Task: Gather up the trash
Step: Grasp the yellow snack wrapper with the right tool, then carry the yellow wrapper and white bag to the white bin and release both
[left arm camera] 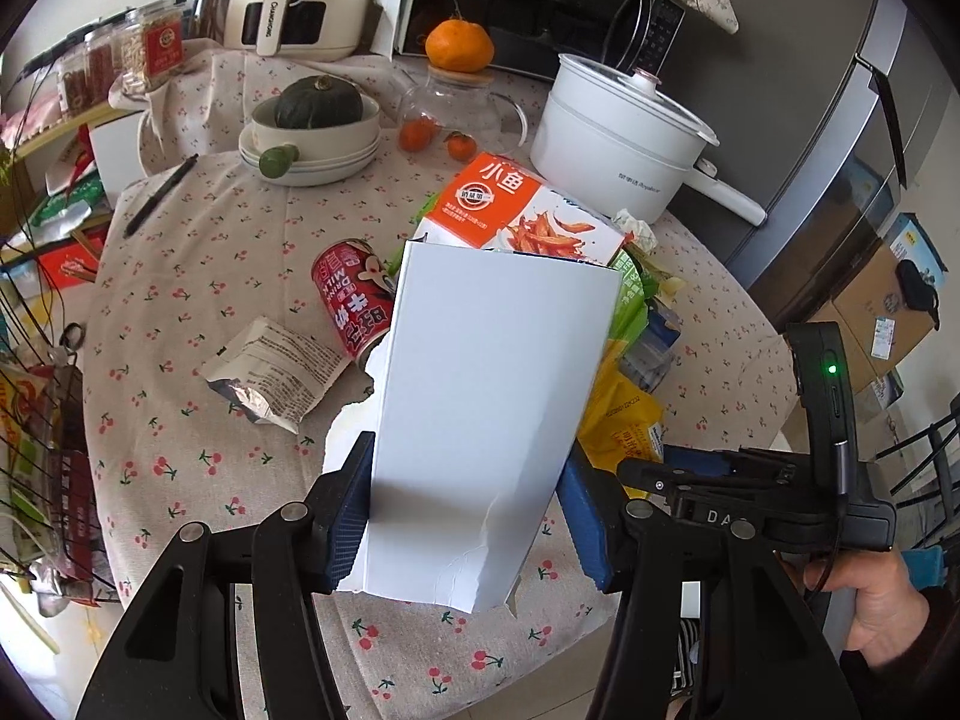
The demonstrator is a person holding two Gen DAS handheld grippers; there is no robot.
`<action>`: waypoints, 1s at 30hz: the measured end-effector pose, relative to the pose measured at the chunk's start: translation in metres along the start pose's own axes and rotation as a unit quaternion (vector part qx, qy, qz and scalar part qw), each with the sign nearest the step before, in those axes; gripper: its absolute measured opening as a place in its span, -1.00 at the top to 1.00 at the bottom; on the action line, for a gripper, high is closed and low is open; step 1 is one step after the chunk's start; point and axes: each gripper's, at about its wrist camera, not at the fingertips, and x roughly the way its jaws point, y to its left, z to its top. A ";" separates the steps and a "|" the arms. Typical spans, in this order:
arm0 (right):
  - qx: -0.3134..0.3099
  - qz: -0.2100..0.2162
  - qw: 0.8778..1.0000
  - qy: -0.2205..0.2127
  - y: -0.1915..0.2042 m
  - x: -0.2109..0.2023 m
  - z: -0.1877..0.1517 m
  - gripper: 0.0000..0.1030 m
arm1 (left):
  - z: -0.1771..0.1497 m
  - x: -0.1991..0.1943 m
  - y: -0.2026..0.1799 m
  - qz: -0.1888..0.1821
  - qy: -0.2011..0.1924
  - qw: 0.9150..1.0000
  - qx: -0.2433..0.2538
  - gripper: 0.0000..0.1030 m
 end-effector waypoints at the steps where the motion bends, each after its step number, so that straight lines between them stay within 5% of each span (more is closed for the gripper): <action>1: 0.000 0.002 1.000 0.005 0.001 0.003 0.000 0.03 | -0.001 -0.001 0.001 0.001 0.000 1.000 0.000 -0.17; 2: -0.001 0.004 1.000 0.008 0.003 0.005 0.001 0.31 | -0.002 -0.003 0.001 0.001 0.000 1.000 0.000 -0.17; 6: -0.009 0.005 1.000 -0.004 0.007 0.003 0.003 0.80 | -0.004 -0.011 0.002 -0.001 -0.006 1.000 0.001 -0.17; 19: 0.002 0.053 0.995 -0.081 -0.001 -0.071 -0.006 0.85 | -0.009 -0.038 -0.018 -0.033 -0.029 0.999 0.007 -0.17; 30: 0.048 -0.008 0.990 -0.131 -0.084 -0.142 -0.039 0.85 | -0.019 -0.030 -0.115 -0.102 -0.018 0.991 0.081 -0.17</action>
